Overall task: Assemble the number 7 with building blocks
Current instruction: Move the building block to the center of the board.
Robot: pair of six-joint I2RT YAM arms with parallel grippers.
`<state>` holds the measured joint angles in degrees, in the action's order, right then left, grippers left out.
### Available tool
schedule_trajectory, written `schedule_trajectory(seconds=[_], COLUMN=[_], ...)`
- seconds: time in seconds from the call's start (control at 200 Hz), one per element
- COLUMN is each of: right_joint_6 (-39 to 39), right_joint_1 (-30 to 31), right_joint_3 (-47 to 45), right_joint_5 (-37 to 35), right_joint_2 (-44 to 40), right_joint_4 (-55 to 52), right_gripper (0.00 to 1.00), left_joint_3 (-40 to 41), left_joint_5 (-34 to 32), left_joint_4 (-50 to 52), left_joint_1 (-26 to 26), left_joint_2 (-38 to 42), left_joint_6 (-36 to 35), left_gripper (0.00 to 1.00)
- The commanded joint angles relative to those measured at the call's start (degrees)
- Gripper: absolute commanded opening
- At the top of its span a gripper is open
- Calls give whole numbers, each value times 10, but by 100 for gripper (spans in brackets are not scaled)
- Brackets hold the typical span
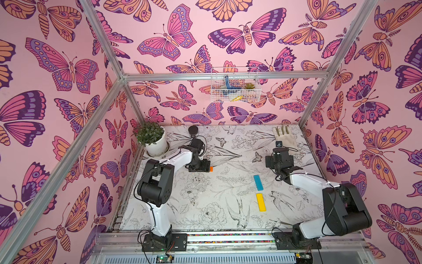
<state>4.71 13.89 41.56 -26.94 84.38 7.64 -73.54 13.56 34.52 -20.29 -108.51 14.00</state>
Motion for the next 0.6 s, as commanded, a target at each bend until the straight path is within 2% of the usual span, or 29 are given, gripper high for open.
schedule_trajectory(seconds=[0.0, 0.265, 0.596], right_joint_6=[9, 11, 10], right_joint_1=[-4, -4, -4], right_joint_3=[7, 5, 10], right_joint_5=[1, 1, 2], right_joint_2=[3, -1, 3], right_joint_4=[-13, -14, -20], right_gripper=[99, 99, 99], left_joint_3=[-20, -89, -93], left_joint_5=[38, 38, 33], left_joint_4=[-10, -10, -21], left_joint_1=[-16, -47, -61], left_joint_2=[-24, -101, -111], left_joint_6=[42, 77, 99], left_gripper=[82, 82, 81])
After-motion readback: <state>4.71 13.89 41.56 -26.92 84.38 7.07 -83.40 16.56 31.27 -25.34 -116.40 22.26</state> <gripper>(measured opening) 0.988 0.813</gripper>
